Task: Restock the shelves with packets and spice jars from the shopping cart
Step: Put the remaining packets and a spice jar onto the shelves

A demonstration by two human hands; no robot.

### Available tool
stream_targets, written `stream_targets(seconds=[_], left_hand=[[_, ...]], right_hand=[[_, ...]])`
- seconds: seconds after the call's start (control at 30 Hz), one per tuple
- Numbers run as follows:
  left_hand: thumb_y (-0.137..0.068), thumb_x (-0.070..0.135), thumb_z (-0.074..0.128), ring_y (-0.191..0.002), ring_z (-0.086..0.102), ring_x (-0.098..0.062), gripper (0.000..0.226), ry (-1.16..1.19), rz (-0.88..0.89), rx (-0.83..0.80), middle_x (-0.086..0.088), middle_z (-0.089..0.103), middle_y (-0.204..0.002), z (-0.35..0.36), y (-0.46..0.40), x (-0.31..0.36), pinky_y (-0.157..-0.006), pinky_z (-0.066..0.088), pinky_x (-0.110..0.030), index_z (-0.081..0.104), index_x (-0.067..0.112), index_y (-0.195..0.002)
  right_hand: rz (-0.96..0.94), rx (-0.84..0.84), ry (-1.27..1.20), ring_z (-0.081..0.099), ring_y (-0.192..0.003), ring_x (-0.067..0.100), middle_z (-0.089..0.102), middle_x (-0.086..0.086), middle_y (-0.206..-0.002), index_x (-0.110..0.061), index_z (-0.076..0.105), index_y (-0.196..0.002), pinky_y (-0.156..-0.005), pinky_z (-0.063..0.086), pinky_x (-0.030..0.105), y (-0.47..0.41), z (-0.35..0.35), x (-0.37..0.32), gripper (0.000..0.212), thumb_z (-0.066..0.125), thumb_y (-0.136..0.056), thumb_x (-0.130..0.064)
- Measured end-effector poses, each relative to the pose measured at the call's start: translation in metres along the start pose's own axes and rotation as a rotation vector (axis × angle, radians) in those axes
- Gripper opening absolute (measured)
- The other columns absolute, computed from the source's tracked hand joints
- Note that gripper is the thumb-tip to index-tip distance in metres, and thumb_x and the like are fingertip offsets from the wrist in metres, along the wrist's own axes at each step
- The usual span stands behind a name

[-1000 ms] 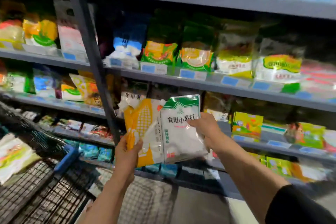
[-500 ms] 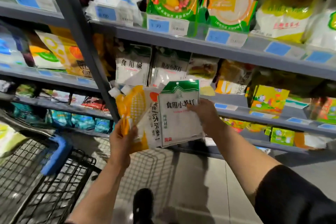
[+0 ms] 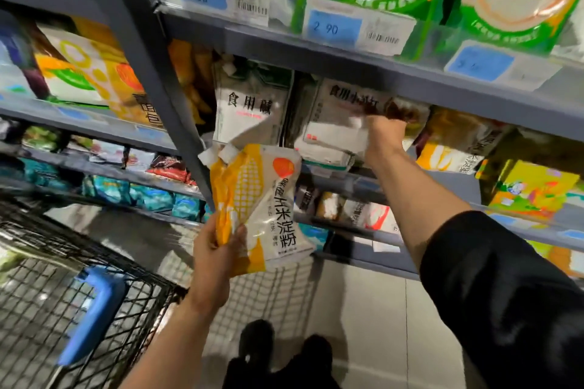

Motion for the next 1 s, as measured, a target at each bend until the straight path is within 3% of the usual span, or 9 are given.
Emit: stream_targets(seconds=[0.1, 0.2, 0.27, 0.4, 0.57, 0.77, 0.87, 0.93, 1.0], left_hand=[[-0.092, -0.006, 0.053, -0.055, 0.06, -0.004, 0.021, 0.018, 0.006, 0.003, 0.008, 0.067, -0.066, 0.005, 0.0, -0.001, -0.046, 0.048, -0.018, 0.06, 0.007, -0.108], [-0.091, -0.005, 0.054, -0.064, 0.066, -0.009, 0.024, 0.037, 0.004, 0.022, 0.004, 0.07, -0.076, 0.009, 0.0, -0.003, -0.052, 0.051, -0.023, 0.061, 0.006, -0.111], [-0.091, -0.002, 0.057, -0.075, 0.07, -0.018, 0.026, 0.054, -0.028, 0.053, -0.003, 0.073, -0.088, 0.012, 0.001, -0.007, -0.057, 0.055, -0.029, 0.063, 0.01, -0.113], [-0.091, 0.002, 0.06, -0.086, 0.07, -0.024, 0.025, 0.057, -0.073, 0.143, -0.006, 0.074, -0.097, 0.019, 0.007, -0.014, -0.068, 0.059, -0.037, 0.066, 0.019, -0.108], [-0.09, 0.001, 0.058, -0.092, 0.069, -0.026, 0.034, 0.042, -0.057, 0.106, -0.016, 0.07, -0.11, 0.026, 0.027, -0.014, -0.075, 0.06, -0.037, 0.058, 0.003, -0.124], [-0.089, 0.004, 0.061, -0.101, 0.066, -0.035, 0.037, 0.069, -0.084, 0.131, -0.019, 0.067, -0.117, 0.036, 0.037, -0.026, -0.076, 0.058, -0.046, 0.058, 0.01, -0.125], [-0.09, 0.006, 0.061, -0.107, 0.064, -0.04, 0.036, 0.074, -0.092, 0.122, -0.017, 0.068, -0.118, 0.042, 0.042, -0.031, -0.087, 0.052, -0.058, 0.058, 0.011, -0.125], [-0.089, 0.002, 0.06, -0.106, 0.066, -0.035, 0.033, 0.071, -0.078, 0.113, -0.015, 0.069, -0.116, 0.045, 0.046, -0.031, -0.087, 0.056, -0.049, 0.06, 0.01, -0.122], [-0.089, 0.0, 0.06, -0.103, 0.068, -0.031, 0.032, 0.066, -0.073, 0.105, -0.015, 0.07, -0.114, 0.048, 0.05, -0.031, -0.083, 0.059, -0.041, 0.061, 0.01, -0.12]], right_hand=[[0.027, -0.046, 0.143, 0.049, -0.089, 0.021, 0.059, 0.016, -0.103, -0.015, 0.048, -0.078, -0.084, 0.049, 0.038, -0.012, 0.007, 0.011, 0.02, 0.05, -0.09, 0.001], [0.009, -0.074, 0.159, 0.049, -0.091, 0.018, 0.051, 0.008, -0.104, 0.001, 0.049, -0.123, -0.082, 0.044, 0.027, -0.017, 0.014, 0.019, 0.03, 0.045, -0.094, 0.0], [-0.016, -0.099, 0.239, 0.055, -0.096, 0.022, 0.055, 0.01, -0.119, 0.003, 0.045, -0.131, -0.075, 0.043, 0.023, -0.015, 0.021, 0.026, 0.039, 0.048, -0.093, -0.001], [-0.109, -0.161, 0.562, 0.055, -0.109, 0.027, 0.055, 0.017, -0.126, 0.003, 0.048, -0.128, -0.069, 0.037, 0.024, -0.012, 0.027, 0.039, 0.037, 0.055, -0.094, -0.009], [-0.377, -0.106, 1.006, 0.06, -0.102, 0.033, 0.064, 0.017, -0.106, 0.0, 0.064, -0.105, -0.076, 0.049, 0.035, -0.013, 0.01, 0.037, 0.022, 0.054, -0.085, 0.001], [-0.262, -0.185, 0.693, 0.058, -0.076, 0.021, 0.059, 0.009, -0.075, -0.006, 0.058, -0.069, -0.063, 0.045, 0.026, -0.027, 0.007, 0.041, 0.019, 0.056, -0.083, 0.006], [-0.248, -0.17, 0.717, 0.062, -0.095, 0.027, 0.064, 0.016, -0.1, 0.001, 0.063, -0.098, -0.075, 0.052, 0.03, -0.022, 0.003, 0.051, 0.018, 0.056, -0.082, 0.006], [-0.288, -0.202, 0.78, 0.057, -0.111, 0.031, 0.058, 0.019, -0.121, 0.003, 0.051, -0.119, -0.088, 0.049, 0.031, -0.009, -0.003, 0.052, 0.043, 0.067, -0.08, -0.001], [-0.455, -0.17, 0.784, 0.055, -0.11, 0.029, 0.054, 0.019, -0.123, 0.002, 0.045, -0.12, -0.085, 0.046, 0.029, 0.015, -0.016, 0.045, 0.053, 0.074, -0.079, -0.013]])
Point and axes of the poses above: each hand's wrist, its own y-axis away from the middle knuckle, its own z-axis out of the palm, x = y × z, the point moved 2 cm from there along -y, towards the middle knuckle
